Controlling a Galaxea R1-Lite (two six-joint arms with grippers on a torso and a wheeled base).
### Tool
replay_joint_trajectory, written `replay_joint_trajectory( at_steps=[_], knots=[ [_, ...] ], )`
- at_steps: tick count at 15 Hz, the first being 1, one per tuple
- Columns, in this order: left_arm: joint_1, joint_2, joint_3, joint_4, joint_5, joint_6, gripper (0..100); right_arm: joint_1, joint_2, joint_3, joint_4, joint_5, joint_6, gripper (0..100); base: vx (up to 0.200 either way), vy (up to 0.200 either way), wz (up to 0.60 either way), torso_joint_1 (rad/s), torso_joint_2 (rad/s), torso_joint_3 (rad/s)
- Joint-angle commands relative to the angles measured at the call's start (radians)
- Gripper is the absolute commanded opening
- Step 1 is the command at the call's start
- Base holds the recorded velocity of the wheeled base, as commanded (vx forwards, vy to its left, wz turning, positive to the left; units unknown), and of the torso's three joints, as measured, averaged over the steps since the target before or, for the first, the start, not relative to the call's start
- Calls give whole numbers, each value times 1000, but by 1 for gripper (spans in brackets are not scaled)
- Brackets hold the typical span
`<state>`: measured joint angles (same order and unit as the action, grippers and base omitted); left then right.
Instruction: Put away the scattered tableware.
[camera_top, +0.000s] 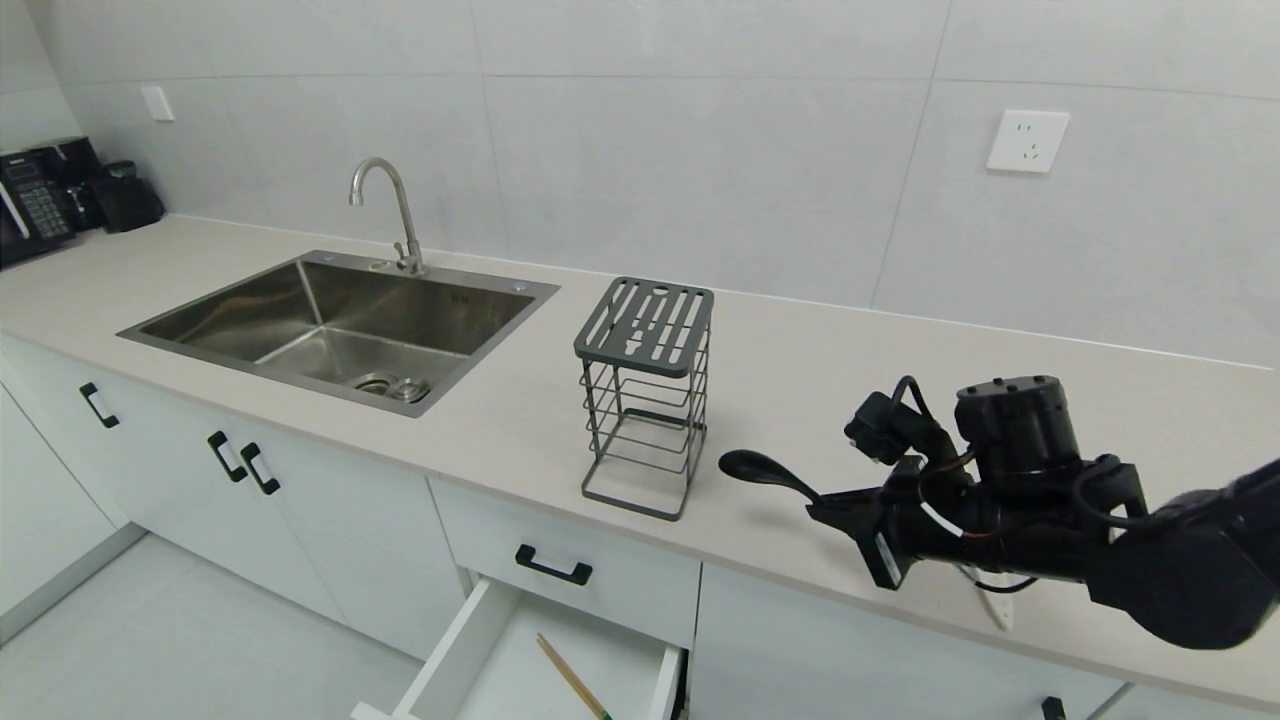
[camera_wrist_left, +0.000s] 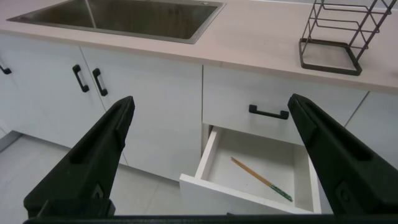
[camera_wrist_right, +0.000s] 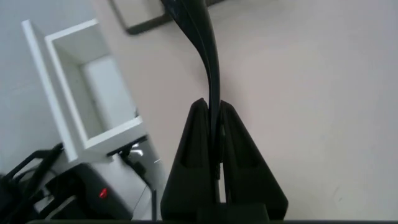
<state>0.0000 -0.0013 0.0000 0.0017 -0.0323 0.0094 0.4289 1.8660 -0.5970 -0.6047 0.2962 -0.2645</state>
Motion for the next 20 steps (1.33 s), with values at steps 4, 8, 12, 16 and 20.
replay_joint_trajectory(
  at_steps=[4, 8, 12, 16, 20],
  knots=[
    [0, 1, 0, 0, 0, 0, 100, 186, -102, 92, 2, 12, 99, 0, 0, 0, 0, 0, 0, 0],
    [0, 1, 0, 0, 0, 0, 100, 367, -88, 20, 2, 4, 226, 0, 0, 0, 0, 0, 0, 0],
    [0, 1, 0, 0, 0, 0, 100, 435, -44, -10, 0, -11, 234, 0, 0, 0, 0, 0, 0, 0],
    [0, 1, 0, 0, 0, 0, 100, 531, 19, -72, -6, -137, 287, 0, 0, 0, 0, 0, 0, 0],
    [0, 1, 0, 0, 0, 0, 100, 588, 105, -161, -6, -310, 291, 0, 0, 0, 0, 0, 0, 0]
  ],
)
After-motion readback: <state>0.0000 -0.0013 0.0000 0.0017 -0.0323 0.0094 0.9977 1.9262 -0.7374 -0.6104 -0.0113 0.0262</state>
